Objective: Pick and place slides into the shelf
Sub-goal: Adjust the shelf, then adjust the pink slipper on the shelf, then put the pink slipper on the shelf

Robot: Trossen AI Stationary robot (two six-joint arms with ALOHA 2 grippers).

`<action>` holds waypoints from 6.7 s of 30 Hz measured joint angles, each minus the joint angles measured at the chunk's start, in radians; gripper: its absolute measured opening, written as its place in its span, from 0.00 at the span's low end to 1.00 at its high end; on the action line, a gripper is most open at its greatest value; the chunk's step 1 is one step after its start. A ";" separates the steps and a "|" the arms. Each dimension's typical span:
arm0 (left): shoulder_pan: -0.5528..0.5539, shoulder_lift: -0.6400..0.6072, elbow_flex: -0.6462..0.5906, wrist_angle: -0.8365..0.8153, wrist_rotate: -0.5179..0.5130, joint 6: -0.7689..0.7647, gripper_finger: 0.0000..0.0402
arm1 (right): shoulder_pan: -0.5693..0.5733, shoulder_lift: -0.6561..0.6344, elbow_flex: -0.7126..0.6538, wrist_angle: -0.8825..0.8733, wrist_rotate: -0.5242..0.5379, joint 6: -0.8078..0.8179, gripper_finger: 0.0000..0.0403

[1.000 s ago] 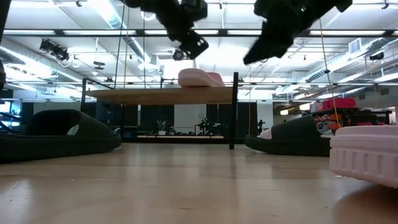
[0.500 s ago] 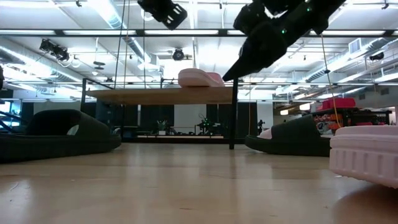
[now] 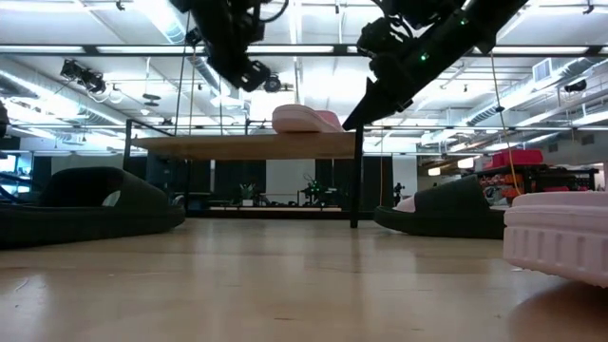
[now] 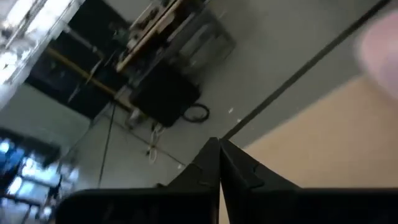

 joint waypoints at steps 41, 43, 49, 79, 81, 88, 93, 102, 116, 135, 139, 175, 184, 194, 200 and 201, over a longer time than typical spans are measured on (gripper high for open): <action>0.188 0.121 -0.049 0.317 0.583 0.163 0.01 | -0.078 -0.056 0.001 -0.003 0.153 -0.008 0.02; 0.191 0.121 -0.049 0.328 0.584 0.183 0.02 | -0.052 -0.089 0.001 -0.004 0.153 -0.024 0.01; 0.255 0.121 -0.049 0.327 0.665 0.181 0.01 | 0.002 -0.179 0.001 -0.003 0.205 -0.010 0.01; 0.329 0.199 -0.048 0.556 1.192 0.105 0.00 | -0.040 -0.191 0.001 -0.052 0.233 -0.010 0.02; 0.322 0.199 -0.048 0.574 1.193 0.105 0.00 | -0.040 -0.191 0.001 -0.053 0.233 -0.010 0.02; 0.321 0.216 -0.049 0.539 1.193 0.105 0.00 | -0.040 -0.191 0.001 -0.054 0.232 -0.010 0.03; 0.328 0.226 -0.049 0.557 1.195 0.074 0.00 | -0.040 -0.191 0.001 -0.056 0.232 -0.010 0.02; 0.329 0.229 -0.048 0.632 1.191 0.026 0.01 | -0.040 -0.191 0.001 -0.056 0.232 -0.009 0.03; 0.293 0.180 -0.048 0.435 1.143 0.039 0.01 | -0.040 -0.190 0.001 -0.082 -0.050 0.084 0.01; 0.171 0.175 -0.048 0.438 1.066 0.076 0.01 | -0.039 -0.190 0.001 -0.067 -0.050 0.087 0.02; 0.205 0.175 -0.048 0.429 1.055 0.081 0.01 | -0.039 -0.190 0.001 -0.068 -0.050 0.087 0.02; -0.043 -0.070 -0.049 -0.081 1.059 0.071 0.03 | 0.049 -0.336 -0.117 -0.729 0.407 0.245 0.04; -0.077 -0.071 -0.048 -0.077 1.057 0.077 0.04 | -0.054 -0.323 -0.115 -0.582 0.406 0.037 0.04; -0.076 -0.071 -0.048 -0.079 1.057 0.077 0.05 | -0.143 -0.128 -0.131 -0.520 0.332 -0.039 0.10; -0.076 -0.071 -0.048 -0.079 1.057 0.077 0.03 | -0.210 -0.034 -0.116 -0.522 0.331 -0.106 0.22; -0.076 -0.071 -0.048 -0.079 1.057 0.077 0.02 | -0.221 -0.025 -0.111 -0.522 0.331 -0.109 0.25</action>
